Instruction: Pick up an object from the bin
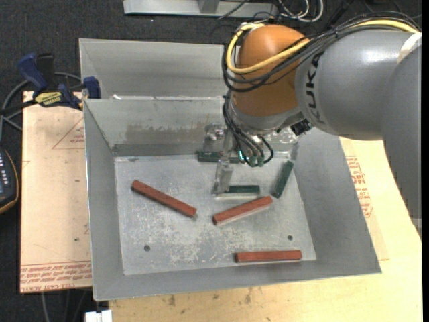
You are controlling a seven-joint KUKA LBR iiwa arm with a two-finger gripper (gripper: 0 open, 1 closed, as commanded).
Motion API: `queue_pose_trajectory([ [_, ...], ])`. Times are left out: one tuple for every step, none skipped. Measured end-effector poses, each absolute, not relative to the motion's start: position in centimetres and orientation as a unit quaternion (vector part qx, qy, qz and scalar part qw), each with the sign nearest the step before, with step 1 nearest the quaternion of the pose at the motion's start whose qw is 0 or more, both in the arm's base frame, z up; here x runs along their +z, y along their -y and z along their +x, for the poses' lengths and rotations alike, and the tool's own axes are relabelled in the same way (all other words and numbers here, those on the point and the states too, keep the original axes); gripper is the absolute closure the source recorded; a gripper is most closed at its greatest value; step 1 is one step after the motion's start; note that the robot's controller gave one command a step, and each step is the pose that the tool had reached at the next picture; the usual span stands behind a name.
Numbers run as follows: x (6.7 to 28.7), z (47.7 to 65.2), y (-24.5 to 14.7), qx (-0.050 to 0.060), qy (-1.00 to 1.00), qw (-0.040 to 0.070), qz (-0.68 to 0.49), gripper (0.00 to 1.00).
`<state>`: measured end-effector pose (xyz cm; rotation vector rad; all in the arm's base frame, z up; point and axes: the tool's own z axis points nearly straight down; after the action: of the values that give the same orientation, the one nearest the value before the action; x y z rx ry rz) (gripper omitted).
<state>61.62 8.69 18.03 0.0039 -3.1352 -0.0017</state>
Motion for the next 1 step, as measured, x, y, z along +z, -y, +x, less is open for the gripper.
queue_pose_trajectory([
  [7.73,63.08,-2.51,0.0,0.998,0.002,-0.06,0.0],
])
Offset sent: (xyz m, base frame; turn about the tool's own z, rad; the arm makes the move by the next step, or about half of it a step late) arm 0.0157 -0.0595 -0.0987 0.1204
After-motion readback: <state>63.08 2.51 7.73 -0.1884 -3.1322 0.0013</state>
